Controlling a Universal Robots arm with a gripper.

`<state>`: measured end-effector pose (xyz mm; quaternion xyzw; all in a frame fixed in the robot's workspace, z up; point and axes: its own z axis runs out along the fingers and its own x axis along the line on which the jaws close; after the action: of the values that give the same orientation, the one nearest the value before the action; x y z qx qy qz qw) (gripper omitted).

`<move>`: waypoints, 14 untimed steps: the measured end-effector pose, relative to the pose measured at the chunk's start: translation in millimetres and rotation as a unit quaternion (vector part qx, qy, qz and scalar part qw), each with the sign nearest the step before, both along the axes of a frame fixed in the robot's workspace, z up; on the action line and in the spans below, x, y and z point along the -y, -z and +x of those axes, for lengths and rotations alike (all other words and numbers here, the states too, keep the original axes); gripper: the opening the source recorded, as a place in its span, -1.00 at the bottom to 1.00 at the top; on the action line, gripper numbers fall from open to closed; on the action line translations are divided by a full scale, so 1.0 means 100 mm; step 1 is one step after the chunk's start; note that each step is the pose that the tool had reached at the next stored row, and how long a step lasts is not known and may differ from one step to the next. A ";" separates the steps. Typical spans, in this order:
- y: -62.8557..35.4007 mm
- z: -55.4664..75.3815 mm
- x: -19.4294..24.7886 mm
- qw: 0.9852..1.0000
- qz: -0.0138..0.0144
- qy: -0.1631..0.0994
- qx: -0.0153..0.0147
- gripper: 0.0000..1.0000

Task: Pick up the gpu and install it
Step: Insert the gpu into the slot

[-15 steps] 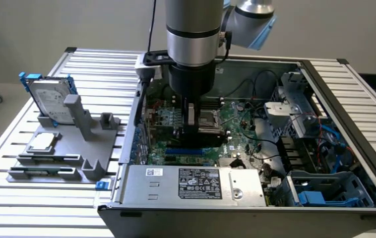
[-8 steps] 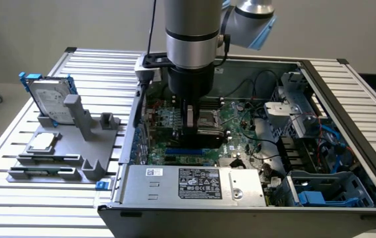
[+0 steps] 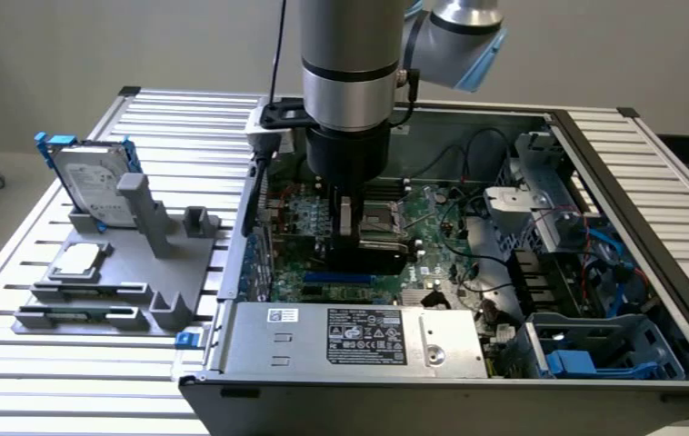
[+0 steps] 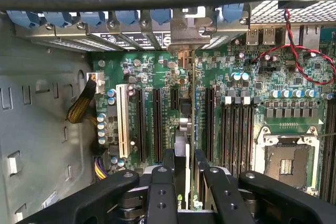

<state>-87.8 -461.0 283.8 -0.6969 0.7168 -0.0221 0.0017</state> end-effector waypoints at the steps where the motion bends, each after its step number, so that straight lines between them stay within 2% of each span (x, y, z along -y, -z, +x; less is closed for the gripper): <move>1: 0.001 0.00 0.000 1.000 0.000 0.000 0.000 -0.48; 14: 0.044 -0.01 0.002 1.000 0.001 0.006 0.000 -0.48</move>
<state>-89.1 -461.2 279.4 -0.6924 0.7212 -0.0216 0.0018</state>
